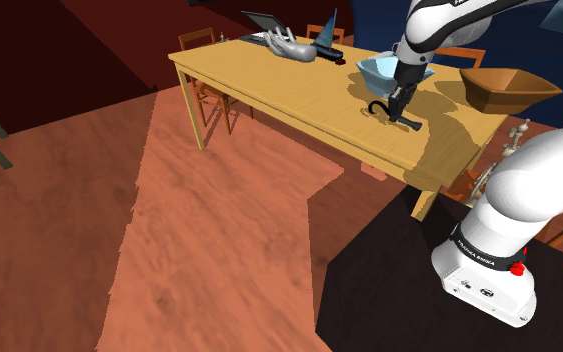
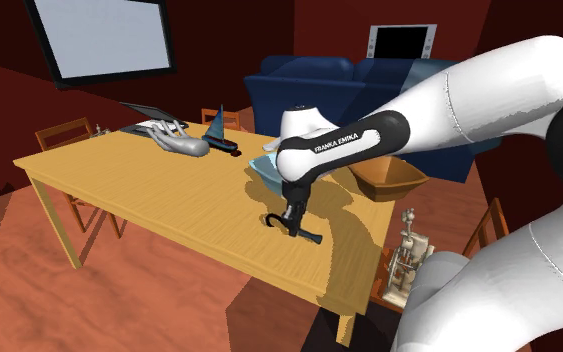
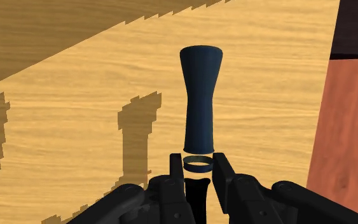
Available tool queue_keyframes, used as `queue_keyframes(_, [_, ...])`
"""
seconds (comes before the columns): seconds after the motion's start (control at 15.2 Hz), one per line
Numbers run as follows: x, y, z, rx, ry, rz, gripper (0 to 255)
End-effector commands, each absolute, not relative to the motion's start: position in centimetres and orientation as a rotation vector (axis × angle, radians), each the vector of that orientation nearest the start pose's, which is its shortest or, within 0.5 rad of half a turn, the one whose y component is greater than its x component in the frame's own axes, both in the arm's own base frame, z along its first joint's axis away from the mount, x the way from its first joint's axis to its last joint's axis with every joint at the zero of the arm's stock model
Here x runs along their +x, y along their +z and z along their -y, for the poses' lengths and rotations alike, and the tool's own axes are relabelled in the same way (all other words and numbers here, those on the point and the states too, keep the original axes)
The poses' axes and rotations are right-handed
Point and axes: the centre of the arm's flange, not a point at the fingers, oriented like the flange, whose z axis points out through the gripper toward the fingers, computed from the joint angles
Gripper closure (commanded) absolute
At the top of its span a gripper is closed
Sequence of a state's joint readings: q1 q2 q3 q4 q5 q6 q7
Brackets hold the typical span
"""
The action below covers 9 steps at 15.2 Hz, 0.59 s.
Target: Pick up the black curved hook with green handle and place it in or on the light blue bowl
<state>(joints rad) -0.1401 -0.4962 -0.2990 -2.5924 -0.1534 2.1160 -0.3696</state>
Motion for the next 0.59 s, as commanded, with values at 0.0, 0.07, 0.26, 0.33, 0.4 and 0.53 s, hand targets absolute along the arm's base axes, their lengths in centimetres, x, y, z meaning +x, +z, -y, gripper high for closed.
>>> queue_keyframes(0.0, [34.9, 42.6, 16.9, -3.134, -0.014, 0.069, 255])
queue_keyframes(0.07, [34.9, 43.1, 16.9, -3.134, -0.014, 0.069, 255])
queue_keyframes(0.26, [34.9, 44.7, 16.9, -3.134, -0.014, 0.069, 255])
queue_keyframes(0.33, [34.9, 45.2, 16.9, -3.134, -0.014, 0.069, 255])
queue_keyframes(0.4, [34.9, 45.8, 16.9, -3.134, -0.014, 0.069, 255])
queue_keyframes(0.53, [34.9, 46.8, 16.9, -3.134, -0.014, 0.069, 255])
